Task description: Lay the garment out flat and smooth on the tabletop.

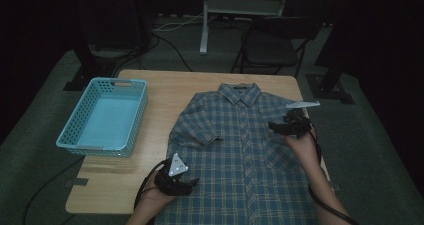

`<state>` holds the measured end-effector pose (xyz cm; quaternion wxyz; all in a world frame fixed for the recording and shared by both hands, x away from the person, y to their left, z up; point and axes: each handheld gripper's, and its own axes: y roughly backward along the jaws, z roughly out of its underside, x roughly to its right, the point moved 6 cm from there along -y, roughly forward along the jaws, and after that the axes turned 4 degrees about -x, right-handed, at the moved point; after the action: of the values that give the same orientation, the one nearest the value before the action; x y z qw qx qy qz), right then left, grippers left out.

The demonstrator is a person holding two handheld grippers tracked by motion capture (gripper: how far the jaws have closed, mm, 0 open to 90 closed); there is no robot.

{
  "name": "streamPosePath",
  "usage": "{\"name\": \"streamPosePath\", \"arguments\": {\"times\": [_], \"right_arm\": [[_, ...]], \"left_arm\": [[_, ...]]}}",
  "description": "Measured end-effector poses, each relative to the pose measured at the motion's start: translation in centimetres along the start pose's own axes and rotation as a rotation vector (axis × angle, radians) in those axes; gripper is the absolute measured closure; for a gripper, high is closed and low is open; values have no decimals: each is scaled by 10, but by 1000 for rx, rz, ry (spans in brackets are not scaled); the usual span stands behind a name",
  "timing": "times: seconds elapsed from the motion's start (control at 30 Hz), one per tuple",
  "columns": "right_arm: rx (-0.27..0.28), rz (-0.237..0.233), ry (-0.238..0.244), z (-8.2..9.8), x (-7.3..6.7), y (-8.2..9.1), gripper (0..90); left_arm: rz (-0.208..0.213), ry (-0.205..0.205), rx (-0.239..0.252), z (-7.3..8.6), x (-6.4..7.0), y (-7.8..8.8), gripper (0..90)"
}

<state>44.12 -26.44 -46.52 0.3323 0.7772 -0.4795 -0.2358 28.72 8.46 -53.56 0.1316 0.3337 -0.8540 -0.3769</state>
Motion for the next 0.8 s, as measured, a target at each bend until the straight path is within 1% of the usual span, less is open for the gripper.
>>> {"name": "streamPosePath", "arguments": {"times": [0.1,0.13,0.2,0.27,0.33,0.43,0.5,0.53,0.57,0.6,0.63,0.67,0.73,0.77,0.8], "right_arm": [[-23,-7,-12,-9,3,-20,291],[-23,-15,-16,-12,4,-26,291],[-19,-16,-22,-17,6,-37,291],[-27,1,-23,-20,8,-49,298],[-33,6,-28,-22,10,-59,317],[-44,20,-39,-24,13,-72,366],[-60,22,-48,-24,14,-80,386],[-70,38,-45,-23,16,-83,412],[-84,54,-49,-22,18,-85,419],[-96,57,-52,-21,19,-88,429],[-107,61,-50,-20,21,-90,456],[-101,71,-37,-20,22,-91,480],[-91,73,-19,-19,23,-91,498],[-85,84,3,-19,24,-91,522],[-84,94,30,-18,24,-91,524]], "left_arm": [[0,0,1,0,0,0,305],[0,0,0,0,0,0,305],[0,0,0,0,0,0,305],[0,0,1,0,0,0,305],[0,0,0,0,0,0,305],[0,0,0,0,0,0,305],[0,0,0,0,0,0,305],[0,0,0,0,0,0,305],[0,0,0,0,0,0,305],[0,0,0,0,0,0,305],[0,0,0,0,0,0,305],[0,1,0,0,0,0,305],[0,1,0,0,0,0,305],[-1,2,0,0,0,0,306],[-1,3,0,0,0,0,306]]}}
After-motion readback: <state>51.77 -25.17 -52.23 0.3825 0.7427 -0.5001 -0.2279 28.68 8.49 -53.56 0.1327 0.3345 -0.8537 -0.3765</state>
